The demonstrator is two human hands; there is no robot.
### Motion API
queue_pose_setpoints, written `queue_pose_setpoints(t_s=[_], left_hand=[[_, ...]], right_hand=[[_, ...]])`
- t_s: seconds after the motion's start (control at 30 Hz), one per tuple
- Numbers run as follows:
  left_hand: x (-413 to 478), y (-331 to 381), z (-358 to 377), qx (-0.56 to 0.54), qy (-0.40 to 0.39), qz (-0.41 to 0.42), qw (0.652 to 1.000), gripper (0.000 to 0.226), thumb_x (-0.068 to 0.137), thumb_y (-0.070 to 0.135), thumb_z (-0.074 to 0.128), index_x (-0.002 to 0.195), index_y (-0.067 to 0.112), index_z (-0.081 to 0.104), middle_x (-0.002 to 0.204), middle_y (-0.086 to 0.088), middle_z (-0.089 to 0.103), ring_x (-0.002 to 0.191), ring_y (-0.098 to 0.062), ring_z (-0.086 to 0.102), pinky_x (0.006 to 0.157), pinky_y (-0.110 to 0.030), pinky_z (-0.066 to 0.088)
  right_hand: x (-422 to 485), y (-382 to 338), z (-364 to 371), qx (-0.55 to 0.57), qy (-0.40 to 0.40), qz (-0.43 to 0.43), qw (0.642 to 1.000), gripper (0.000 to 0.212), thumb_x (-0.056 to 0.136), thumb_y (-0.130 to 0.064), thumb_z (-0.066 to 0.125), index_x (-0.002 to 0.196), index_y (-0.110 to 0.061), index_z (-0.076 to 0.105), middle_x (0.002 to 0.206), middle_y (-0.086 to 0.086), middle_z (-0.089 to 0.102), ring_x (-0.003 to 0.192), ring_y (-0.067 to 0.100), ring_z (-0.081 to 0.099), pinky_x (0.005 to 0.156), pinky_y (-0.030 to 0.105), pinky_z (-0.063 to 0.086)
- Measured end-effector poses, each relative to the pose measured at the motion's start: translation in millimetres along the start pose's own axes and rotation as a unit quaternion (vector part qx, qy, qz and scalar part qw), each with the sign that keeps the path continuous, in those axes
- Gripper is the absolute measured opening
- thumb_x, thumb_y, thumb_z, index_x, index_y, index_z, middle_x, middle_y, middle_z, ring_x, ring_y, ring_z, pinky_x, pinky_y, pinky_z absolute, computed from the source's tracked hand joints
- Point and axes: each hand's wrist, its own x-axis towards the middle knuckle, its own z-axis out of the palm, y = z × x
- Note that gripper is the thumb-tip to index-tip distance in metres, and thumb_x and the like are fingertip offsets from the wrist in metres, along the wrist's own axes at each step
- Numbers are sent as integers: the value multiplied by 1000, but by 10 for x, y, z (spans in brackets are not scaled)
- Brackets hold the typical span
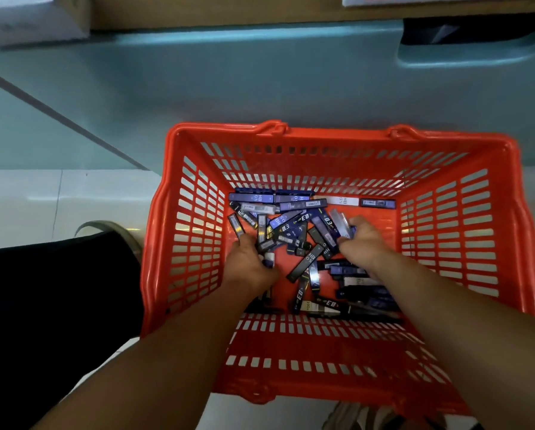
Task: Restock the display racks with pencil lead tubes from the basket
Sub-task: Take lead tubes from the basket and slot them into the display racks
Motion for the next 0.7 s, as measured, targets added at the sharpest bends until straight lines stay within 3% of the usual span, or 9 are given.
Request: queue_pose_setpoints(t_s=[0.07, 0.13, 0.23, 0.33, 0.4, 0.5, 0.6, 0.7], left_hand=[[-5, 13, -21, -38, -15, 0, 999, 74, 78, 24, 87, 138, 27, 45, 111, 10, 61, 97, -10, 65, 69, -22, 58], [-12, 4, -49, -53, -16, 0, 998, 71, 81, 24, 85, 140, 25, 46, 113, 12, 62, 99, -10, 65, 79, -25, 60], [-21, -6, -69, -41, -20, 6, 999, 68, 86, 24, 82, 144, 24, 44, 115, 13, 57, 106, -12, 61, 91, -30, 57], [-21, 12, -28, 12, -14, 19, 1000, 70, 80, 26, 87, 136, 26, 45, 122, 6, 59, 112, -18, 63, 95, -39, 59], [-20, 36, 6, 48, -1, 20, 999, 75, 78, 25, 89, 137, 25, 43, 128, 0, 60, 114, -22, 63, 97, -41, 58], [5, 59, 4, 24, -3, 13, 1000, 70, 82, 20, 85, 139, 25, 45, 129, -1, 63, 114, -22, 65, 95, -41, 60], [-4, 76, -56, -38, -26, 2, 999, 66, 89, 14, 78, 146, 21, 45, 131, 1, 64, 116, -19, 64, 95, -33, 58], [-23, 110, -154, -87, -39, -2, 995, 55, 91, 13, 76, 139, 18, 51, 115, 4, 68, 98, -10, 66, 79, -23, 57]], right_hand=[[-42, -11, 26, 3, 1, 1, 1000, 67, 90, 1, 62, 148, -22, 38, 115, 8, 61, 97, 24, 64, 74, 39, 57], [-82, -40, 60, 14, 3, -2, 1000, 68, 91, 1, 62, 151, -20, 36, 107, 7, 61, 84, 20, 64, 60, 32, 53], [-156, -75, 120, 51, 2, -1, 999, 61, 98, -14, 67, 152, -16, 37, 105, 10, 68, 69, 17, 65, 47, 22, 48], [-211, -95, 137, 104, -21, -2, 994, 35, 95, -21, 74, 125, -12, 58, 99, 8, 71, 67, 20, 66, 54, 27, 54], [-232, -107, 115, 123, -45, -6, 991, 27, 95, -27, 75, 115, -17, 61, 91, 5, 69, 67, 21, 65, 57, 29, 54], [-204, -86, 90, 140, -89, -13, 986, 27, 99, -39, 66, 118, -20, 59, 80, 11, 62, 58, 21, 62, 58, 35, 55], [-180, -85, 64, 141, -102, 0, 985, 32, 104, -46, 54, 124, -22, 59, 95, 14, 62, 58, 21, 60, 51, 34, 55], [-221, -96, 27, 150, -111, 17, 982, 36, 104, -47, 53, 123, -17, 62, 96, 12, 59, 61, 22, 57, 48, 31, 52]])
